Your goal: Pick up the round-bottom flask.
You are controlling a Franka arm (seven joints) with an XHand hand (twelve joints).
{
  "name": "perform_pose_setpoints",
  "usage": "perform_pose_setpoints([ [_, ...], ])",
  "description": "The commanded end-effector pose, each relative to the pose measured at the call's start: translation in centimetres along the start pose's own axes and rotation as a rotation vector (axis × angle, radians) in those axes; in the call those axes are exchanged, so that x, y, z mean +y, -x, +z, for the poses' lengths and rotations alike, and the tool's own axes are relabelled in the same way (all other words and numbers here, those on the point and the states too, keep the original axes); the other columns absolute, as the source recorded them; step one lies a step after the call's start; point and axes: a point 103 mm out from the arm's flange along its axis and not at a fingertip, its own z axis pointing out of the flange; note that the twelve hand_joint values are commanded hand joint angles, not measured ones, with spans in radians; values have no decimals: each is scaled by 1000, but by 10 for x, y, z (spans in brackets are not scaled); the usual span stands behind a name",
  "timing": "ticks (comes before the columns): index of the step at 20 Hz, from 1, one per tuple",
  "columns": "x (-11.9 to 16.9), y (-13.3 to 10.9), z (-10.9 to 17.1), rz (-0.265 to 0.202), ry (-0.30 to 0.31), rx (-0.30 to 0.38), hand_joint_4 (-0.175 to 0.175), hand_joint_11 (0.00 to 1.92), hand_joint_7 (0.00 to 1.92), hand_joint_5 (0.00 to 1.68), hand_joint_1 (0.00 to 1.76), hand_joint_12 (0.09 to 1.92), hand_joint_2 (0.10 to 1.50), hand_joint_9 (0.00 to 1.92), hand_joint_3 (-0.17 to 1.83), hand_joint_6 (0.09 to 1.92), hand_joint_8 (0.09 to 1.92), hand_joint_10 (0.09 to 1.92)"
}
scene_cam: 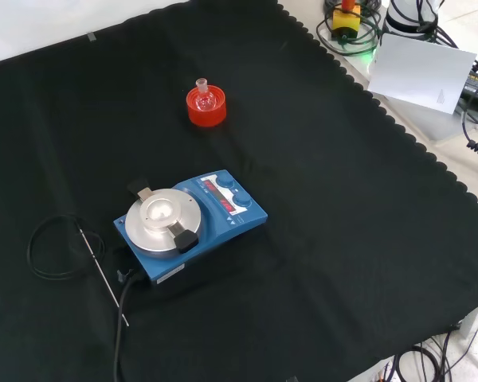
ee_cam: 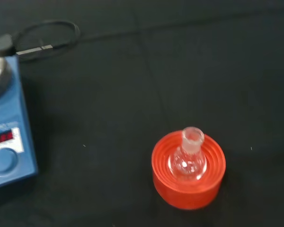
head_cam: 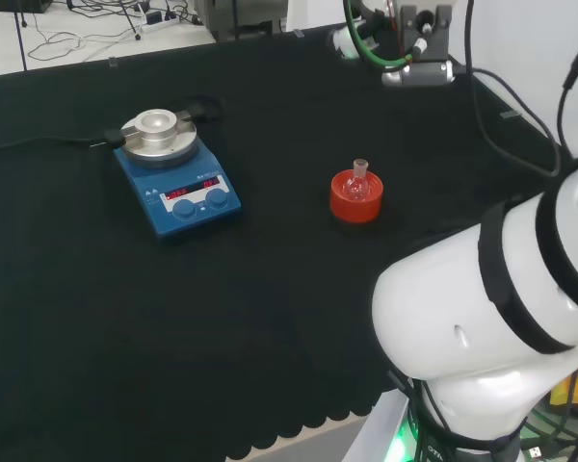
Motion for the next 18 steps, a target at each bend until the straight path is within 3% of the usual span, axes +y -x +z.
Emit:
perform_pose_setpoints([
  [1, 47, 43, 53, 79, -69, 86, -58, 1, 126, 364, 515, 1439, 1033, 239, 303, 181, 634, 715],
  [8, 65, 47, 96, 122, -161, 110, -58, 0, 114, 396, 762, 1448, 756, 257, 487, 87, 655, 727],
  [14, 78, 40, 125, 122, -175, 111, -66, 0, 123, 440, 841, 1453, 665, 277, 584, 87, 687, 742],
  [18, 83, 36, 133, 133, -133, 89, -71, 0, 131, 509, 880, 1466, 629, 297, 622, 87, 696, 741],
])
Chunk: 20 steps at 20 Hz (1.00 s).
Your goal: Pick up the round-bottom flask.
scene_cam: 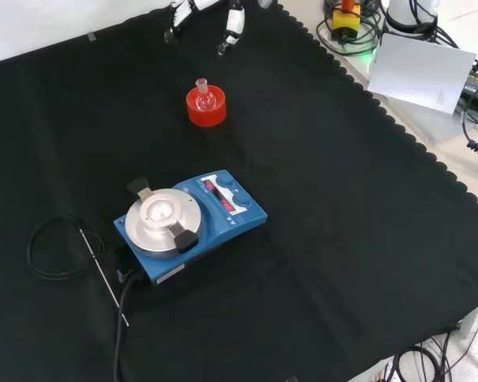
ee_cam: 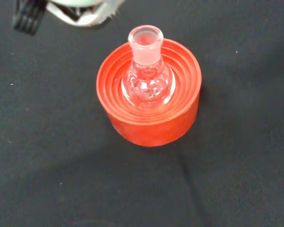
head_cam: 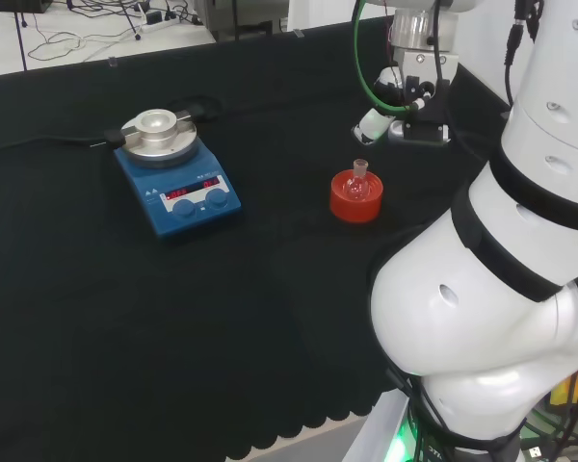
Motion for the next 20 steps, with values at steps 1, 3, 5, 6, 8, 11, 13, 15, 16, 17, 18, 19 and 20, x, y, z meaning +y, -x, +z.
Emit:
perform_pose_setpoints([
  [1, 27, -8, 14, 8, 85, 13, -71, 2, 134, 523, 893, 1467, 622, 303, 627, 89, 697, 741],
  [3, 28, -9, 17, 11, 83, 10, -70, 5, 136, 547, 922, 1468, 613, 311, 635, 101, 698, 741],
  [5, 30, -8, 22, 11, 73, 6, -70, 9, 136, 557, 935, 1467, 605, 315, 649, 109, 696, 736],
  [6, 30, -9, 24, 11, 67, 5, -70, 10, 136, 566, 938, 1466, 602, 317, 658, 116, 695, 733],
  [8, 31, -10, 29, 11, 61, 1, -70, 12, 136, 592, 941, 1465, 600, 319, 669, 131, 693, 730],
  [11, 32, -9, 32, 12, 55, -4, -71, 16, 137, 652, 942, 1463, 594, 322, 690, 190, 688, 724],
  [13, 34, -7, 34, 15, 52, -6, -74, 17, 139, 629, 943, 1462, 584, 325, 713, 355, 683, 718],
  [15, 36, -6, 37, 18, 47, -7, -75, 15, 137, 586, 945, 1466, 579, 324, 725, 523, 684, 720],
  [16, 31, -17, 40, 22, 52, -21, -77, 15, 136, 580, 946, 1465, 578, 323, 728, 575, 685, 721],
  [17, 29, -19, 41, 23, 52, -24, -78, 15, 135, 574, 947, 1468, 576, 323, 732, 615, 686, 722],
  [18, 30, -18, 42, 22, 49, -20, -78, 14, 134, 569, 947, 1469, 575, 322, 734, 640, 687, 723],
  [19, 31, -15, 42, 22, 47, -15, -79, 14, 134, 573, 948, 1470, 575, 322, 735, 657, 688, 724],
  [20, 33, -12, 43, 22, 46, -14, -79, 13, 134, 578, 949, 1470, 574, 322, 736, 669, 688, 724],
])
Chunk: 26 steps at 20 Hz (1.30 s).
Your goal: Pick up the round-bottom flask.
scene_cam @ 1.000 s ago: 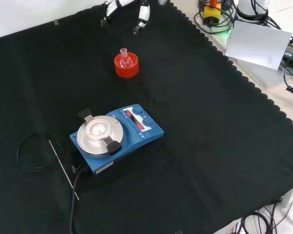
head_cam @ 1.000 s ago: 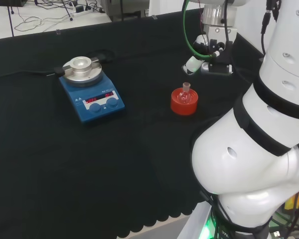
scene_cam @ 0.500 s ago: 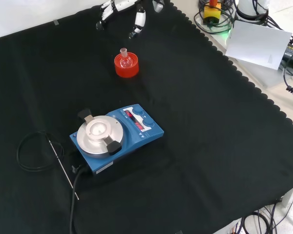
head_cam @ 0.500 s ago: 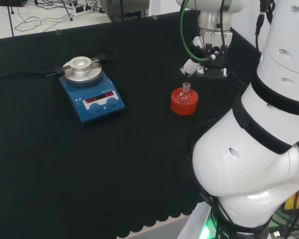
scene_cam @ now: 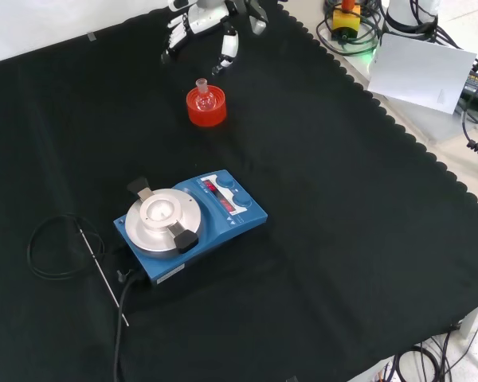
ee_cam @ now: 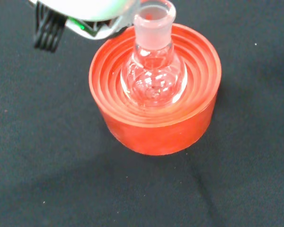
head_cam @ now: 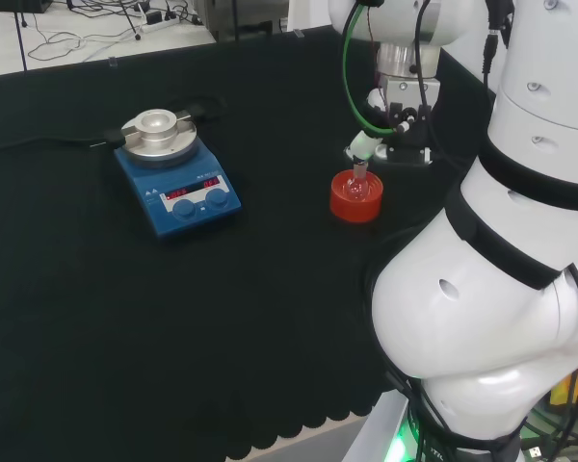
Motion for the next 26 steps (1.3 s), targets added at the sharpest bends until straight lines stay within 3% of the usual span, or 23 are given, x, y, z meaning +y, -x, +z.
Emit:
perform_pose_setpoints([
  [1, 2, 3, 5, 6, 1, 1, -80, 14, 133, 584, 950, 1471, 574, 322, 736, 677, 688, 724],
  [10, 9, 14, 18, 9, -21, -11, -87, 17, 137, 641, 949, 1473, 572, 328, 751, 759, 689, 725],
  [12, 4, 1, 22, 17, -12, -31, -89, 18, 138, 643, 949, 1473, 572, 329, 753, 768, 689, 725],
  [16, 3, 0, 24, 18, -18, -24, -90, 18, 139, 643, 948, 1474, 571, 330, 756, 779, 689, 725],
  [20, 8, 10, 26, 13, -26, -14, -91, 19, 140, 650, 948, 1475, 571, 330, 759, 790, 690, 725],
  [22, 10, 14, 27, 13, -23, -17, -92, 19, 141, 685, 948, 1475, 572, 332, 760, 808, 690, 726],
  [26, 4, 1, 30, 14, -9, -36, -106, 21, 146, 817, 966, 1476, 580, 336, 766, 866, 691, 726],
])
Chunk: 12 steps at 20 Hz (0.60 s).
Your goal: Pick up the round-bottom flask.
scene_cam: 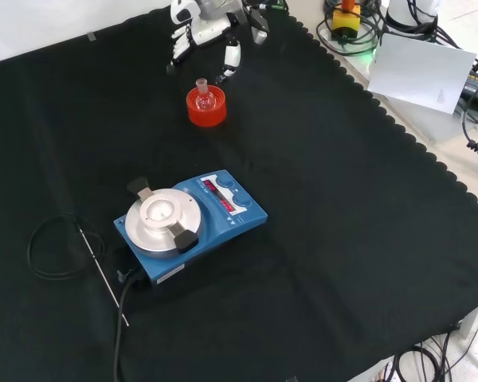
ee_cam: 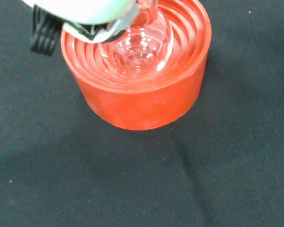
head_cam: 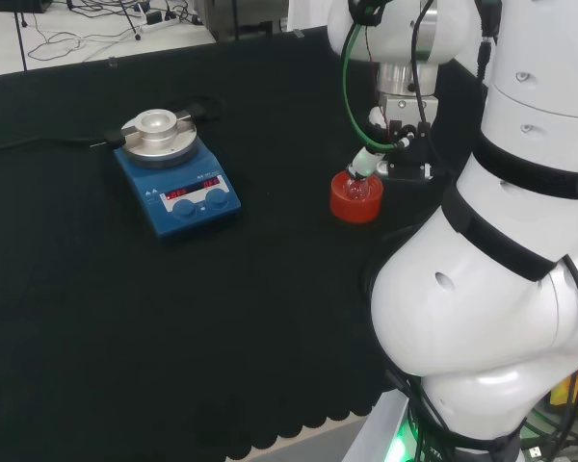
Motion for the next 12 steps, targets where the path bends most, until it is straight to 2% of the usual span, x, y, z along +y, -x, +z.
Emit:
perform_pose_setpoints([
  [1, -3, -8, 1, 1, 19, -10, -114, 23, 146, 845, 973, 1477, 582, 339, 773, 878, 691, 726],
  [6, -3, -8, 0, 3, 32, -8, -137, 28, 151, 910, 998, 1477, 585, 351, 822, 923, 692, 721],
  [7, -4, -9, 0, 3, 39, -13, -54, 28, 150, 957, 1025, 1481, 660, 351, 739, 961, 696, 724],
  [8, -4, -9, -1, 0, 49, -9, 13, 28, 149, 994, 1047, 1485, 721, 351, 670, 990, 699, 726],
  [9, -4, -7, -3, -4, 60, -5, 61, 31, 151, 1023, 1060, 1484, 749, 353, 639, 1003, 701, 726],
  [10, -4, -5, -6, -5, 68, -2, 86, 36, 155, 1044, 1069, 1480, 751, 358, 645, 1012, 701, 723],
  [12, -4, 0, -13, -8, 86, 4, 102, 50, 173, 1065, 1081, 1473, 704, 381, 748, 1054, 699, 714],
])
